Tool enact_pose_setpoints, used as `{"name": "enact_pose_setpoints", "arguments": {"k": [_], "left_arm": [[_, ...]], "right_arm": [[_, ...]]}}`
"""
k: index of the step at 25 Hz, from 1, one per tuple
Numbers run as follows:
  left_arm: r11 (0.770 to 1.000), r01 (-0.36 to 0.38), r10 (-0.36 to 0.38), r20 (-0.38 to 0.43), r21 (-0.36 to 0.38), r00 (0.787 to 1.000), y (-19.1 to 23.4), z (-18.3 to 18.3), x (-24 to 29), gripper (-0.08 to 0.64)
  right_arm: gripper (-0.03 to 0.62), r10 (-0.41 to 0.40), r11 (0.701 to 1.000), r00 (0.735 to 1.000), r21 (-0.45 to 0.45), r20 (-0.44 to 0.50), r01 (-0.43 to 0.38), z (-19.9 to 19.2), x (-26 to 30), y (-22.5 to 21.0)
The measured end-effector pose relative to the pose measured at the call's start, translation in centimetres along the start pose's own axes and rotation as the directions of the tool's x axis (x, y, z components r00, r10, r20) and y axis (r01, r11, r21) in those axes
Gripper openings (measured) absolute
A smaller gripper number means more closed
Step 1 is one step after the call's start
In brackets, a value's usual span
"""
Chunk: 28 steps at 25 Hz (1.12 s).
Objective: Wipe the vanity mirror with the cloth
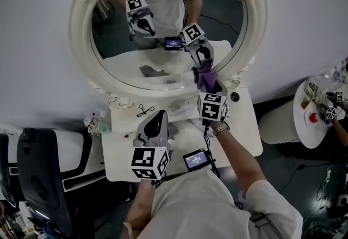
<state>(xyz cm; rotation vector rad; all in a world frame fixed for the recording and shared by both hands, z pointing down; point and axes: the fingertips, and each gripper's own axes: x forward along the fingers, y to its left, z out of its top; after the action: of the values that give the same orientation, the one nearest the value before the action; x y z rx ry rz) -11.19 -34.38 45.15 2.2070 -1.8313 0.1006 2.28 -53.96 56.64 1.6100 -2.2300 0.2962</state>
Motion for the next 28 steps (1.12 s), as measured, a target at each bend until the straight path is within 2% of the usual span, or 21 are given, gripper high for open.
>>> {"name": "enact_pose_setpoints", "arguments": {"k": [3,7,13,17,22,28], "left_arm": [[1.000,-0.008,0.008,-0.004,-0.008,1.000,-0.1,-0.3,0.0,0.003],[0.999,-0.037,0.037,0.002,-0.013,0.999,0.2,-0.2,-0.6,0.003],[0.990,-0.135,0.135,0.014,-0.030,0.991,2.5,-0.1,-2.8,0.003],[0.974,-0.222,0.223,0.007,-0.045,0.975,4.8,-0.7,-4.8,0.003],[0.952,-0.300,0.300,-0.011,-0.068,0.954,7.1,-1.9,-6.6,0.003],[0.954,-0.292,0.290,-0.039,-0.066,0.956,7.0,-2.8,-6.0,0.003]], "right_arm": [[0.158,0.037,0.999,0.999,0.019,0.005,-0.038,0.0,-0.6,1.0],[0.160,0.127,0.992,0.992,0.000,0.015,-0.127,0.3,-1.3,4.9],[0.160,0.288,0.956,0.958,-0.052,-0.014,-0.288,-0.1,-1.6,13.3],[0.160,0.361,0.928,0.932,-0.087,-0.035,-0.362,-0.7,-0.8,17.8],[0.160,0.374,0.917,0.923,-0.111,-0.093,-0.383,-2.6,0.8,20.5],[0.160,0.304,0.944,0.940,-0.082,-0.154,-0.319,-5.6,2.5,17.2]]}}
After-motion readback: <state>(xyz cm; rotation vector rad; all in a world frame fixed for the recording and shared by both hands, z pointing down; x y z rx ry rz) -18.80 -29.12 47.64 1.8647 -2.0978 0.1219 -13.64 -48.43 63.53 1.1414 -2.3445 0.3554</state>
